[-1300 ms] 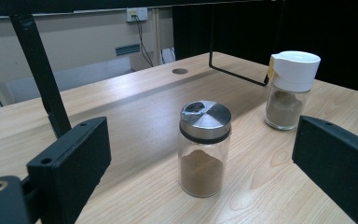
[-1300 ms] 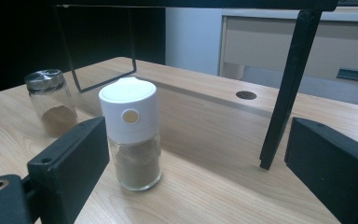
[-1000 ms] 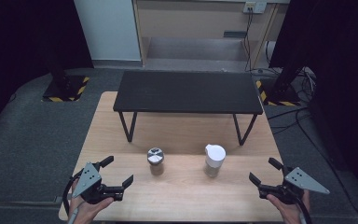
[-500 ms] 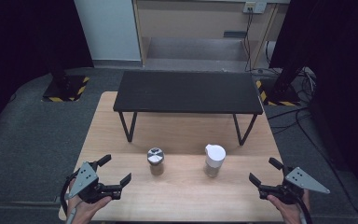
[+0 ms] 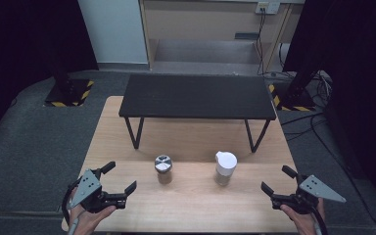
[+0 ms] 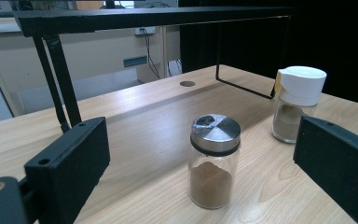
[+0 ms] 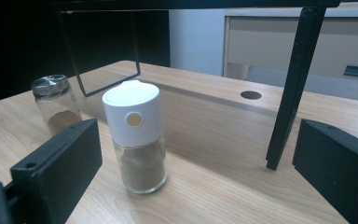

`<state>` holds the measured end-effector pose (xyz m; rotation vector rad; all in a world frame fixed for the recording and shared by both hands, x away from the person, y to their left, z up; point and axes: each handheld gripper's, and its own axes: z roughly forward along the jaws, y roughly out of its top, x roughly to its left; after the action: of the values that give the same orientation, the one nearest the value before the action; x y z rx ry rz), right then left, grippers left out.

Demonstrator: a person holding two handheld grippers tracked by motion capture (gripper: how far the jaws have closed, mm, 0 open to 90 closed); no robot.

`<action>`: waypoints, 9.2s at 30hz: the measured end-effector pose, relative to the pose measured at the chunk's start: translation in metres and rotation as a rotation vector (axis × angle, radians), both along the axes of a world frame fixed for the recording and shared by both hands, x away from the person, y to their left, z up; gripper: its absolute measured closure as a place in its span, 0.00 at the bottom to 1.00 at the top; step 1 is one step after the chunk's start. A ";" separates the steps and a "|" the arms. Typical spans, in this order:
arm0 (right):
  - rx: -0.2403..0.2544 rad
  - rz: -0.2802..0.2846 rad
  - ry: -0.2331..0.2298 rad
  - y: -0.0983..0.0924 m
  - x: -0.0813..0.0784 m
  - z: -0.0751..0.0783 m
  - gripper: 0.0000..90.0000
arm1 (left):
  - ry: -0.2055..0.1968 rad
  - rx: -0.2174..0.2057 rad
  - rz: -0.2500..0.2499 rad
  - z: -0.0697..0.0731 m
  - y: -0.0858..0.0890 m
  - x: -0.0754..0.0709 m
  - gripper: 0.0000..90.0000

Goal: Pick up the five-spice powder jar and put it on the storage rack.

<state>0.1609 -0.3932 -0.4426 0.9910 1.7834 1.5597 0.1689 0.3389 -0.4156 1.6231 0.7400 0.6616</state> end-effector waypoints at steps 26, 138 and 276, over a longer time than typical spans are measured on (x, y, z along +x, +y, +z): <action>-0.003 -0.001 0.002 0.001 0.000 0.000 0.02 | 0.039 0.090 -0.160 0.050 0.008 0.021 0.02; 0.021 -0.016 -0.013 -0.004 -0.004 -0.002 0.03 | 0.280 0.324 -0.274 0.019 -0.085 0.154 0.36; 0.057 -0.013 -0.007 -0.011 -0.004 -0.005 0.04 | 0.190 0.141 0.072 0.235 -0.102 0.264 0.06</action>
<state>0.1572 -0.4040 -0.4476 1.0201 1.7335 1.6119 0.4334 0.2367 -0.1808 1.8128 0.9099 0.6278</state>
